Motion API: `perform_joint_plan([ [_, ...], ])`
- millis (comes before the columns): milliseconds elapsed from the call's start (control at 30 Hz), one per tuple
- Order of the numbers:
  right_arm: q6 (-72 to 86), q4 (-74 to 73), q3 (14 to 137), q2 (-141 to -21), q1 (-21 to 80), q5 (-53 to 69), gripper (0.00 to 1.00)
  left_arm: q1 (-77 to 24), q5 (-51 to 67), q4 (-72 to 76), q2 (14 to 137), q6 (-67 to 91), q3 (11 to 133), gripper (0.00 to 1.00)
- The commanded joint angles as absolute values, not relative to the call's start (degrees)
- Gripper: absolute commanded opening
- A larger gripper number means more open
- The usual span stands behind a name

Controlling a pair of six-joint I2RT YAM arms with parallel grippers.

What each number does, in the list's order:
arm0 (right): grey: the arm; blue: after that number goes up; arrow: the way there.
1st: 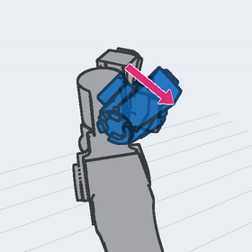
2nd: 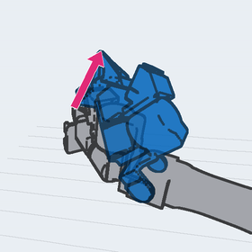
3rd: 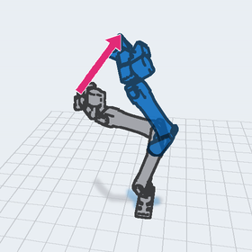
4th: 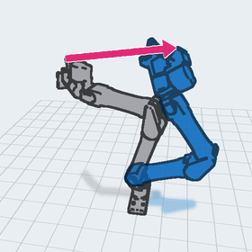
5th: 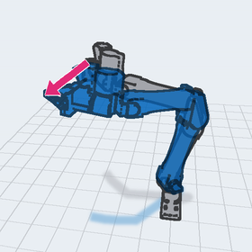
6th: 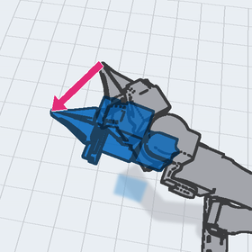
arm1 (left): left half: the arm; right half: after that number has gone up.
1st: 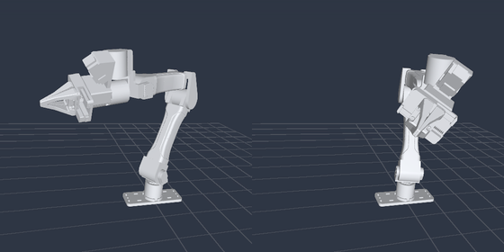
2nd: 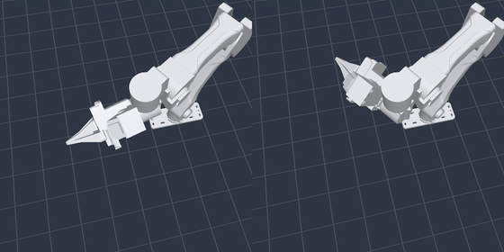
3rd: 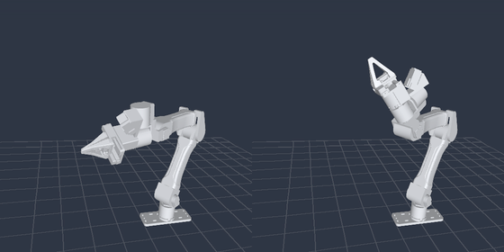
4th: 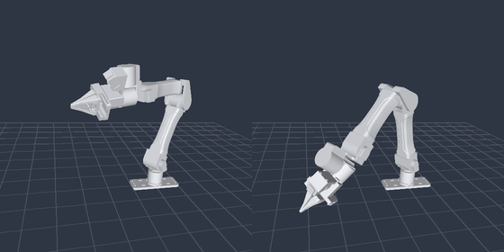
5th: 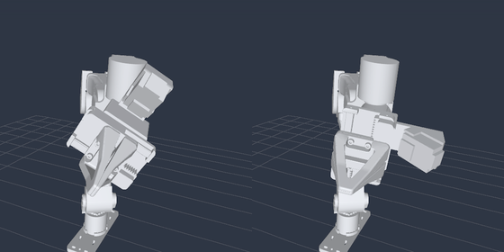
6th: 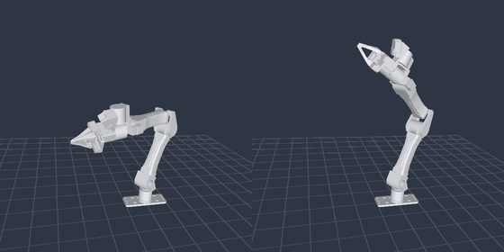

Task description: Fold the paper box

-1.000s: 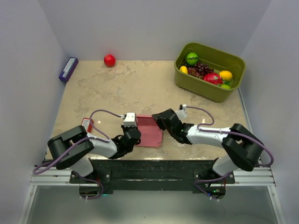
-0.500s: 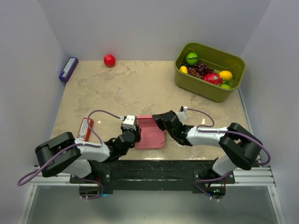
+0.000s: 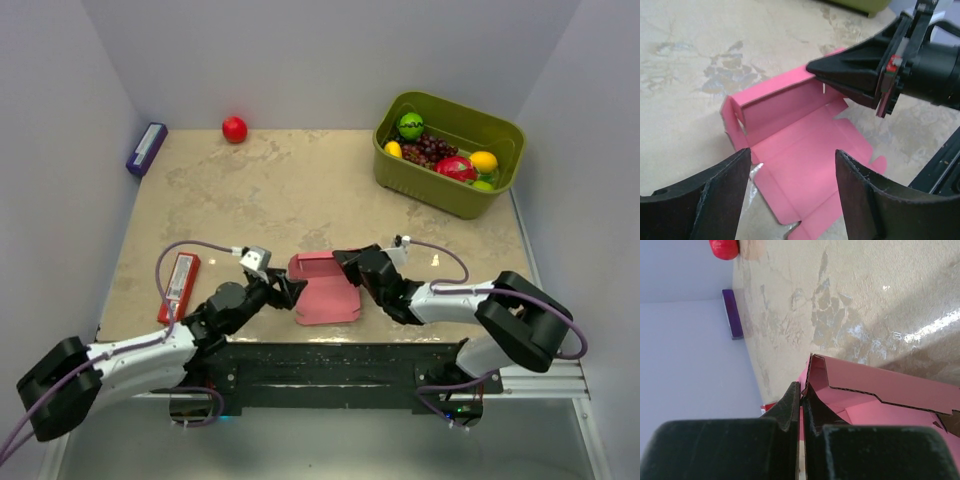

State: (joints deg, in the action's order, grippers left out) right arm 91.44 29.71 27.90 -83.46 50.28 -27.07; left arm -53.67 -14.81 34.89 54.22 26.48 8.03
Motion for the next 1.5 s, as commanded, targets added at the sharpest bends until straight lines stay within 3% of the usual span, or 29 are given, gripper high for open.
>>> perform_joint_plan([
  [0, 86.8, 32.8, 25.5, -82.4, 50.4, -30.4, 0.00, -45.4, -4.1, 29.7, 45.9, 29.1, 6.4, 0.72],
  [167, 84.5, 35.0, 24.3, -81.7, 50.4, -30.6, 0.00, -40.4, -5.4, 20.8, 41.0, 30.8, 9.0, 0.79],
  [400, 82.8, 38.1, 22.2, -81.1, 50.4, -30.3, 0.00, -27.3, -2.8, 15.0, 51.6, 33.0, 11.2, 0.79],
  [733, 81.4, 38.8, 22.2, -80.7, 50.4, -30.1, 0.00, -27.3, 6.9, 27.6, 65.2, 25.2, 13.4, 0.76],
  [1000, 80.3, 38.7, 22.7, -80.4, 50.4, -29.7, 0.00, -27.4, 12.7, 36.1, 74.8, 19.6, 15.9, 0.69],
  [1467, 79.5, 38.1, 23.7, -80.9, 50.4, -29.3, 0.00, -31.6, 17.2, 46.7, 79.1, 16.2, 15.6, 0.58],
])
